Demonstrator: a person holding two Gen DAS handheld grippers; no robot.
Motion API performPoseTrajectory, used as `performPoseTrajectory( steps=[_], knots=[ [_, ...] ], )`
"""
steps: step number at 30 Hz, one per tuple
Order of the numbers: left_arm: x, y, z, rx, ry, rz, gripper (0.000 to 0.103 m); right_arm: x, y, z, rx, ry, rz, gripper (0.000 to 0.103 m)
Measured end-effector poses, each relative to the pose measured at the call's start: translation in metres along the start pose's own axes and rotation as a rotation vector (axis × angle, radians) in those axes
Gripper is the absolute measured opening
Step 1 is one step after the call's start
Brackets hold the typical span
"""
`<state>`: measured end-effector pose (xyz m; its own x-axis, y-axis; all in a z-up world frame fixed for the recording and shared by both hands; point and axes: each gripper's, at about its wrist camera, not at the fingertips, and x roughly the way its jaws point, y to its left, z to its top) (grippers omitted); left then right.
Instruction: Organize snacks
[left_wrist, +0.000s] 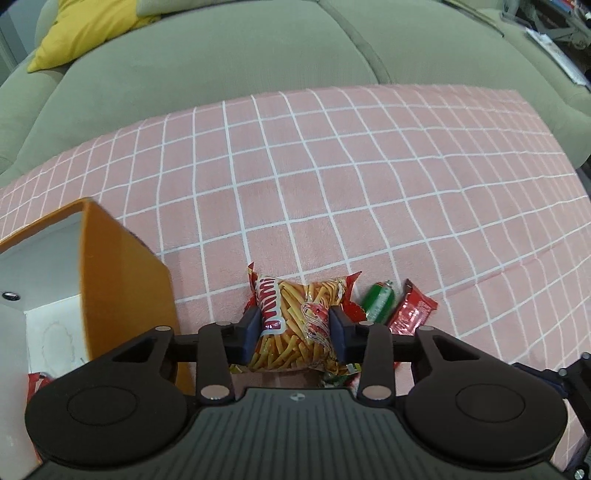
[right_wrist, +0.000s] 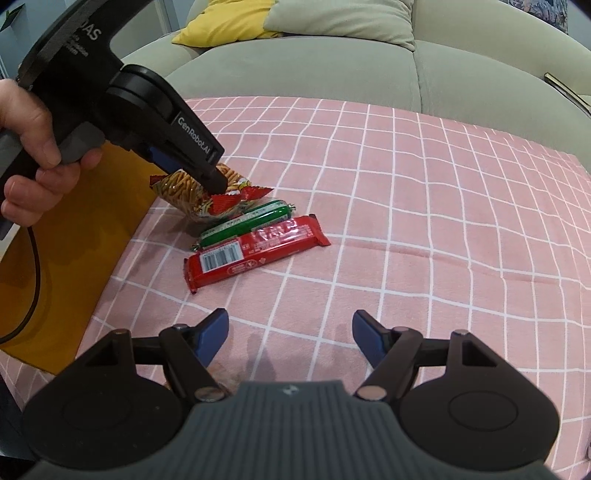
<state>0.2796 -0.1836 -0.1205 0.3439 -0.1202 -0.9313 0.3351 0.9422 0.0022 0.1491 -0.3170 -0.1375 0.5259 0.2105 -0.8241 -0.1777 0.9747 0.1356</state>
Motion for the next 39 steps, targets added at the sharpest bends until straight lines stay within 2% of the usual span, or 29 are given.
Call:
performPoseTrajectory(
  steps=[10, 18, 22, 26, 35, 39],
  knots=[
    [-0.068, 0.004, -0.028, -0.019, -0.121, -0.067, 0.044, -0.011, 0.028, -0.01, -0.08, 0.01, 0.065, 0.073],
    [-0.104, 0.0, -0.06, -0.018, -0.153, -0.108, 0.044, -0.001, 0.057, -0.025, -0.202, 0.061, 0.039, 0.072],
    [-0.115, -0.003, -0.074, -0.026, -0.169, -0.117, 0.044, 0.007, 0.061, -0.032, -0.239, 0.082, 0.02, 0.067],
    [-0.125, 0.0, -0.087, -0.05, -0.181, -0.126, 0.044, 0.015, 0.061, -0.036, -0.242, 0.112, 0.024, 0.052],
    [-0.142, 0.01, -0.105, -0.083, -0.21, -0.119, 0.044, 0.014, 0.063, -0.042, -0.242, 0.099, 0.041, 0.039],
    [-0.152, 0.012, -0.111, -0.09, -0.236, -0.121, 0.044, 0.008, 0.068, -0.043, -0.254, 0.09, 0.041, 0.038]
  ],
)
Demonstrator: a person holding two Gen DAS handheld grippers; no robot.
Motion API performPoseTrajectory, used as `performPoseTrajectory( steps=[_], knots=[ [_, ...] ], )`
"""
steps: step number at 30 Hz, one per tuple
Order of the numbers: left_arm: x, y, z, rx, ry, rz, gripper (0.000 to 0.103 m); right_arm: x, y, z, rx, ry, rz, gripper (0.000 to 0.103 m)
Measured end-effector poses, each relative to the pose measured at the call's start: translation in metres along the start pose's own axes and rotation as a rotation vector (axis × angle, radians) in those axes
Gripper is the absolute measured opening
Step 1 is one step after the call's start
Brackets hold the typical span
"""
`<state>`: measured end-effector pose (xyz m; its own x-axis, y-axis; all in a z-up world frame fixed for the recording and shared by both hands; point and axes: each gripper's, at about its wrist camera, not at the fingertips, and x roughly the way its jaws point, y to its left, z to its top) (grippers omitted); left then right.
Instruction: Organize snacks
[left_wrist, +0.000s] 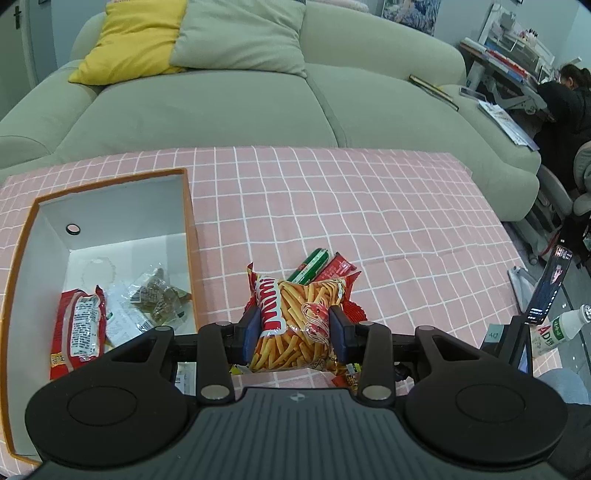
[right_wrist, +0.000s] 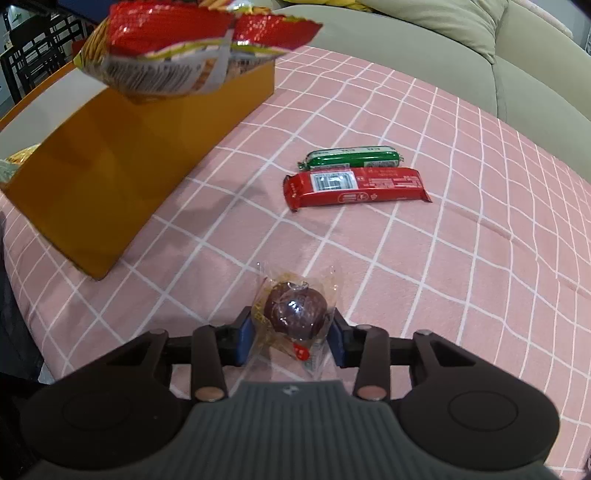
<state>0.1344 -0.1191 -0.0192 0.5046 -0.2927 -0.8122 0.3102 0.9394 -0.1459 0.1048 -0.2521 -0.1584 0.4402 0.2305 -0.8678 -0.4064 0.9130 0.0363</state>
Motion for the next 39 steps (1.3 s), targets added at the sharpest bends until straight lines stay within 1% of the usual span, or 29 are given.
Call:
performPoseTrajectory(
  steps=[7, 13, 22, 27, 32, 39],
  knots=[
    [-0.024, 0.004, -0.005, 0.004, -0.052, 0.004, 0.044, -0.03, 0.011, 0.005, 0.012, -0.062, -0.009, 0.038],
    [-0.047, 0.015, -0.008, -0.003, -0.1, 0.027, 0.044, -0.066, 0.02, 0.019, 0.016, -0.159, -0.006, 0.038],
    [-0.079, 0.04, -0.011, -0.004, -0.166, 0.083, 0.044, -0.111, 0.05, 0.053, -0.034, -0.295, 0.048, 0.038],
    [-0.093, 0.057, -0.012, 0.008, -0.186, 0.125, 0.044, -0.123, 0.069, 0.072, -0.077, -0.337, 0.074, 0.038],
    [-0.1, 0.074, -0.009, 0.03, -0.194, 0.161, 0.044, -0.125, 0.09, 0.094, -0.14, -0.364, 0.087, 0.038],
    [-0.097, 0.094, -0.002, 0.082, -0.177, 0.2, 0.044, -0.114, 0.117, 0.125, -0.226, -0.365, 0.101, 0.038]
  ],
)
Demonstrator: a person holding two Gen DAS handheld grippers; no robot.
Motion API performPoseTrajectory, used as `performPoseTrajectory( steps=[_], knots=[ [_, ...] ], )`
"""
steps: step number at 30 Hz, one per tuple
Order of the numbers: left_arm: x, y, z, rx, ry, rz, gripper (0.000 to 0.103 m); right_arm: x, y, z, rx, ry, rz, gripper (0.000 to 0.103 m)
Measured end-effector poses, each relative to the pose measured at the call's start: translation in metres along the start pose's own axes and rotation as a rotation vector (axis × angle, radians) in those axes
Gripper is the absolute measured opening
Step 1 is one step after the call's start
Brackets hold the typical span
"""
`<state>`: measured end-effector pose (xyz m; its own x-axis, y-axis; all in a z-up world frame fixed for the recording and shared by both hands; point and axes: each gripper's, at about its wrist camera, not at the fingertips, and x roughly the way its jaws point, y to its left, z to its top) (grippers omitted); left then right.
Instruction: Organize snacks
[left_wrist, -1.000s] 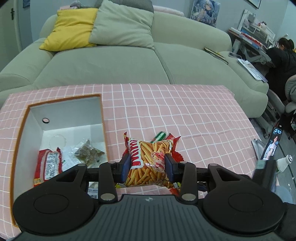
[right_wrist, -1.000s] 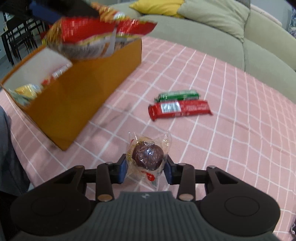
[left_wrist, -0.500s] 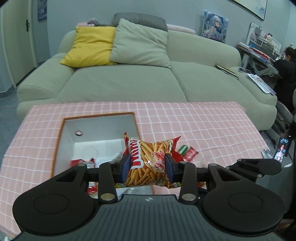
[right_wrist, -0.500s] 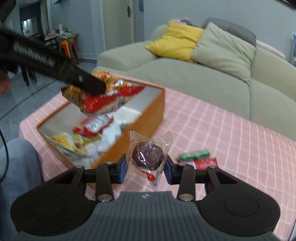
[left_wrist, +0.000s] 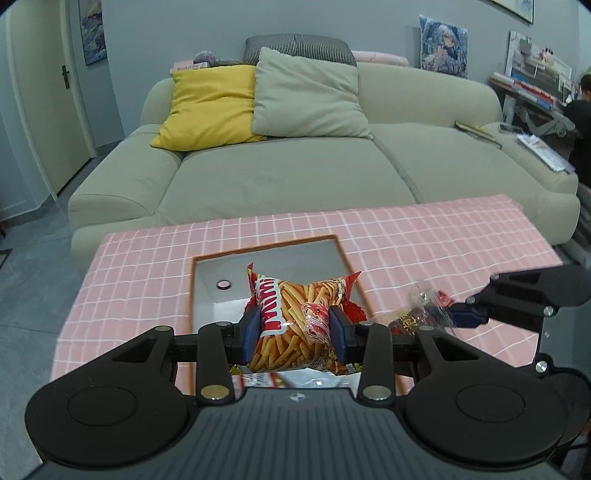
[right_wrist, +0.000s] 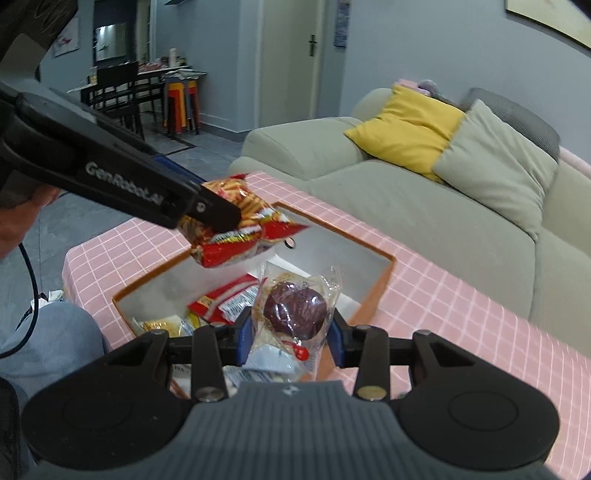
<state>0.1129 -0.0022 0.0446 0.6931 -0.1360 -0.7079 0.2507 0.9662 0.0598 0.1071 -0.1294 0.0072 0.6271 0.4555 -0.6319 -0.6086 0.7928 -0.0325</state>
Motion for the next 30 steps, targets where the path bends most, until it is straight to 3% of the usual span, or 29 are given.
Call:
performPoseTrajectory(
  steps=[12, 30],
  knots=[
    [0.053, 0.016, -0.008, 0.12, 0.104, 0.039, 0.044, 0.063, 0.025, 0.017, -0.177, 0.101, -0.033, 0.038],
    [0.13, 0.031, -0.02, 0.149, 0.262, 0.005, 0.044, 0.147, 0.023, 0.007, -0.378, 0.255, -0.093, 0.039]
  ],
)
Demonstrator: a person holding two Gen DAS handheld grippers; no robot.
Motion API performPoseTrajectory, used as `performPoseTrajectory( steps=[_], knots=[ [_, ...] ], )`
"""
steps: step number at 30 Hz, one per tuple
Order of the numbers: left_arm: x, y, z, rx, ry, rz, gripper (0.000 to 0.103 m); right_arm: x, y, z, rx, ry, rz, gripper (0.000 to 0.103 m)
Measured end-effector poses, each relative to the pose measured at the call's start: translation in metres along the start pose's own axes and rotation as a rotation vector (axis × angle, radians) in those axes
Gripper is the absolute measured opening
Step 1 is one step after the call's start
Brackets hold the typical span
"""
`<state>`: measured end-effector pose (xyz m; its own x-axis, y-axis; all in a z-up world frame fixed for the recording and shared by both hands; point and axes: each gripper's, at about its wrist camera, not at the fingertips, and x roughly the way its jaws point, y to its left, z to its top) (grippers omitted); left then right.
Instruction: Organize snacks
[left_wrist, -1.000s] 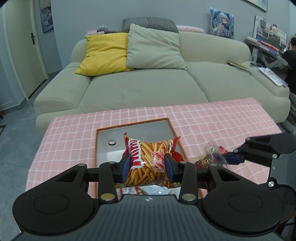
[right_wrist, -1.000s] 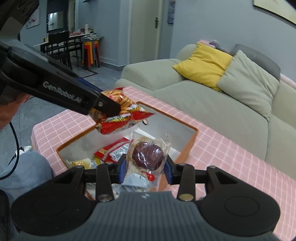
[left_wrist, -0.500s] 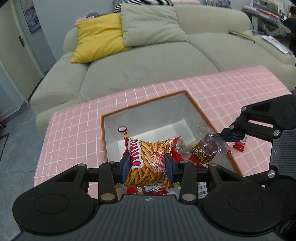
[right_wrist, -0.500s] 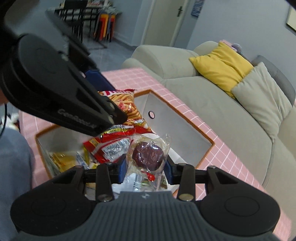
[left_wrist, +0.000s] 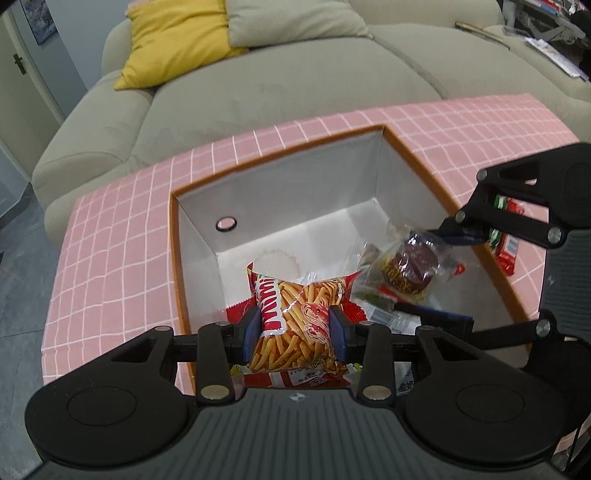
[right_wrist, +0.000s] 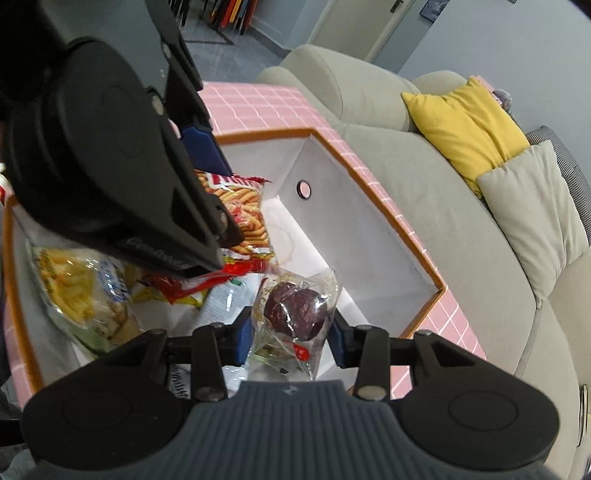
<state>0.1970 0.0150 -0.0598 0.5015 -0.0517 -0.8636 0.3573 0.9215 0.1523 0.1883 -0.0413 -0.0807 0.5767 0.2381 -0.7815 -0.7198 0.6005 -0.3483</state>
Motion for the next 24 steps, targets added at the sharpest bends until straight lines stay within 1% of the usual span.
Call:
performPoseTrajectory(
  steps=[8, 12, 13, 14, 18, 20, 21, 23, 24],
  knots=[
    [0.021, -0.002, -0.002, 0.016, 0.065, -0.003, 0.045, 0.028, -0.002, -0.006, -0.014, 0.064, 0.017, 0.04],
    [0.024, -0.003, -0.001, 0.017, 0.072, -0.002, 0.046, 0.035, -0.003, -0.01, -0.023, 0.082, 0.019, 0.041],
    [0.023, -0.003, -0.001, 0.019, 0.073, -0.001, 0.047, 0.035, -0.004, -0.011, -0.024, 0.082, 0.016, 0.041],
    [0.023, -0.003, -0.001, 0.019, 0.073, 0.0, 0.05, 0.035, -0.004, -0.012, -0.023, 0.081, 0.013, 0.041],
    [0.017, -0.003, -0.002, 0.009, 0.061, -0.015, 0.054, 0.029, -0.003, -0.012, -0.017, 0.072, 0.015, 0.052],
    [0.011, -0.004, -0.002, 0.008, 0.051, -0.015, 0.059, 0.027, -0.005, -0.008, -0.016, 0.067, 0.015, 0.066],
    [0.007, -0.005, -0.002, 0.008, 0.043, -0.012, 0.061, 0.025, -0.005, -0.006, -0.014, 0.062, 0.011, 0.068],
    [-0.001, -0.006, -0.001, 0.008, 0.024, -0.008, 0.069, 0.018, -0.007, -0.005, -0.008, 0.055, 0.014, 0.073],
    [-0.006, -0.007, -0.001, 0.007, 0.012, -0.006, 0.07, 0.015, -0.009, -0.005, 0.001, 0.052, 0.018, 0.074]
  ],
)
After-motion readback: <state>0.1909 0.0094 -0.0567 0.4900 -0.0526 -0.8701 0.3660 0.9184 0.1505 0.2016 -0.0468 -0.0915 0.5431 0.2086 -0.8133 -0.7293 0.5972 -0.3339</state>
